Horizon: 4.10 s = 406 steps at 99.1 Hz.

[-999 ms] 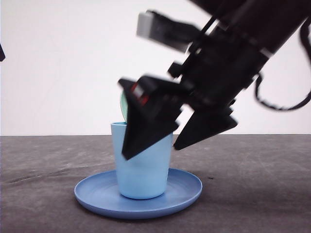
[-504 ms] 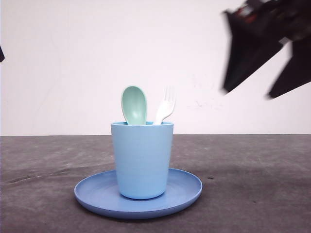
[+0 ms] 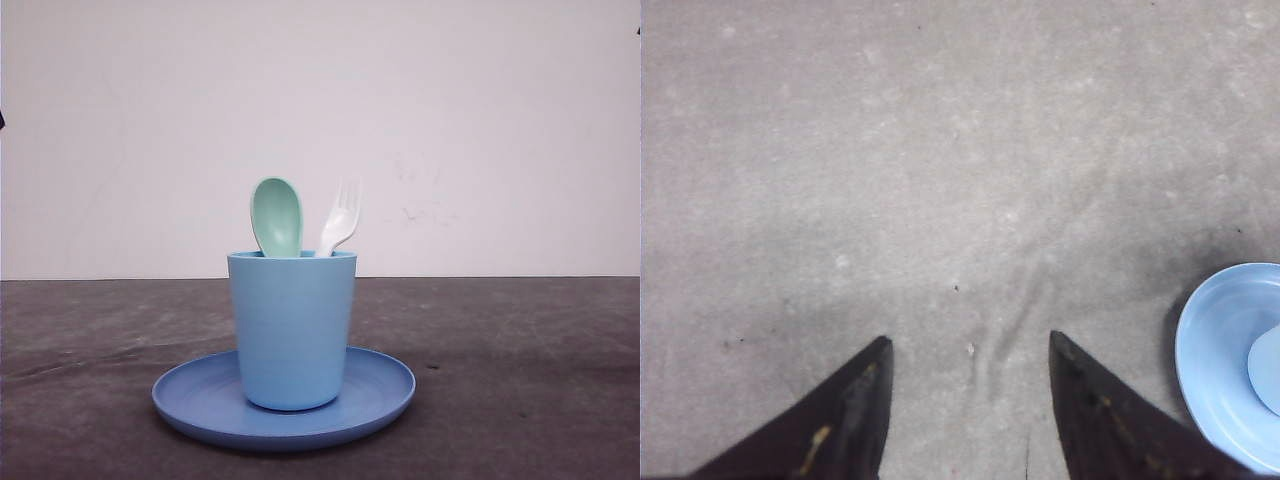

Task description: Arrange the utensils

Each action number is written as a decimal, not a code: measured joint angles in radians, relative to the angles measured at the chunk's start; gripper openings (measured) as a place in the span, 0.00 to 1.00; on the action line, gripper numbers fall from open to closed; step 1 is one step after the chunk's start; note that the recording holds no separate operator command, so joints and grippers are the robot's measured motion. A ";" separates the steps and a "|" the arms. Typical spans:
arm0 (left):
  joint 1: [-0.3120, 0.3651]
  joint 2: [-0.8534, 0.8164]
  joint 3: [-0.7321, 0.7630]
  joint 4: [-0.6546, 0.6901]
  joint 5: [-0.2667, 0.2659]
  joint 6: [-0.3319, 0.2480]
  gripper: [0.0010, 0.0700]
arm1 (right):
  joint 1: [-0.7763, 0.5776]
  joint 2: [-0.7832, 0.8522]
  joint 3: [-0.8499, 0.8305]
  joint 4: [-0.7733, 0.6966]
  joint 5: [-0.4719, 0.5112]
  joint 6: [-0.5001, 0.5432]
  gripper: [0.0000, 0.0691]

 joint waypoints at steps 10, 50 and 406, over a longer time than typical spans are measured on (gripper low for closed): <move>0.000 0.000 0.000 0.000 0.000 0.000 0.41 | -0.001 0.000 0.000 -0.001 -0.001 0.000 0.98; 0.000 0.000 0.000 0.001 0.000 0.000 0.01 | -0.001 0.000 0.000 -0.010 0.002 0.015 0.03; 0.262 -0.833 -0.801 0.518 -0.018 0.006 0.01 | -0.122 -0.848 -0.745 0.583 0.005 0.016 0.01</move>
